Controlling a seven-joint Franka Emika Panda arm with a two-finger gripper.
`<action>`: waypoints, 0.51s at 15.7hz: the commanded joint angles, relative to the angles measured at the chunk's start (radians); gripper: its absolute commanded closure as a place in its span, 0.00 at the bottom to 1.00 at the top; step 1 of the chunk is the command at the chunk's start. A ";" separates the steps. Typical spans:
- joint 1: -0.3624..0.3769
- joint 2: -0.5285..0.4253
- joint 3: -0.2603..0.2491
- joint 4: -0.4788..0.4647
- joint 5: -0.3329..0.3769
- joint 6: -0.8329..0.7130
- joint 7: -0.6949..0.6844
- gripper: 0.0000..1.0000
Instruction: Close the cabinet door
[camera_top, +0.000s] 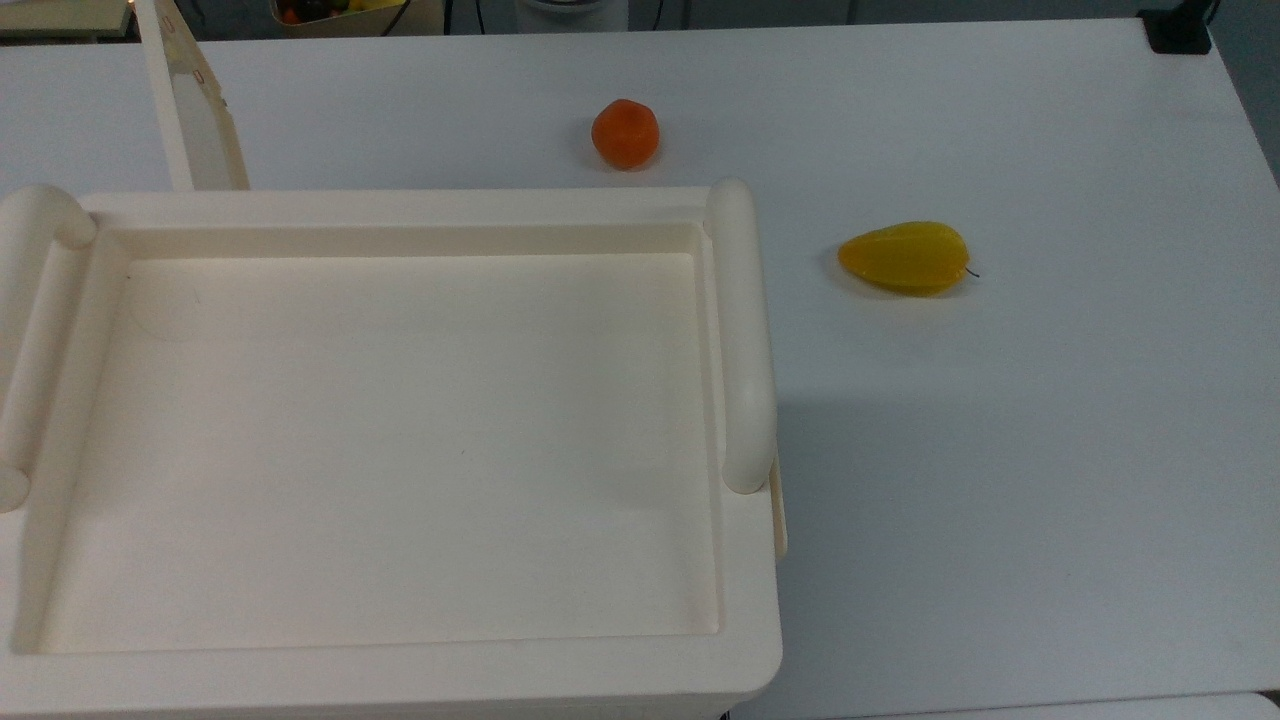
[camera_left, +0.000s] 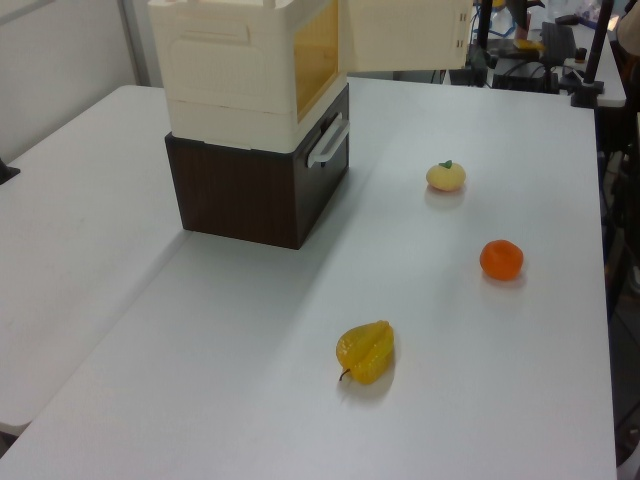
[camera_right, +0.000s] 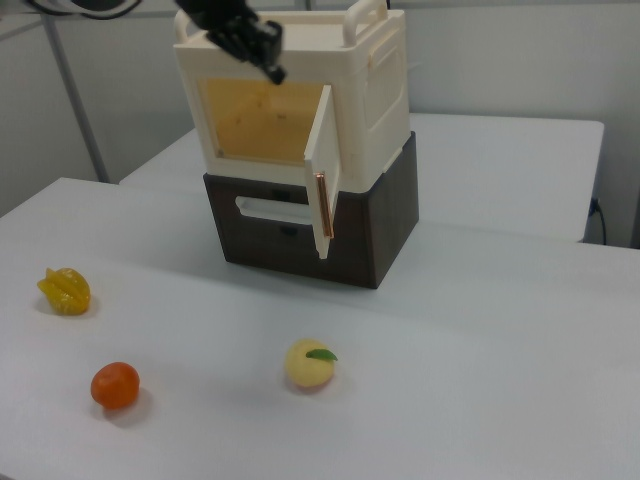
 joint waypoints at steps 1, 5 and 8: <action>-0.045 0.016 -0.020 -0.022 -0.003 0.080 -0.018 1.00; -0.085 0.051 -0.031 -0.029 -0.011 0.080 -0.021 1.00; -0.099 0.062 -0.031 -0.055 -0.001 0.080 -0.019 1.00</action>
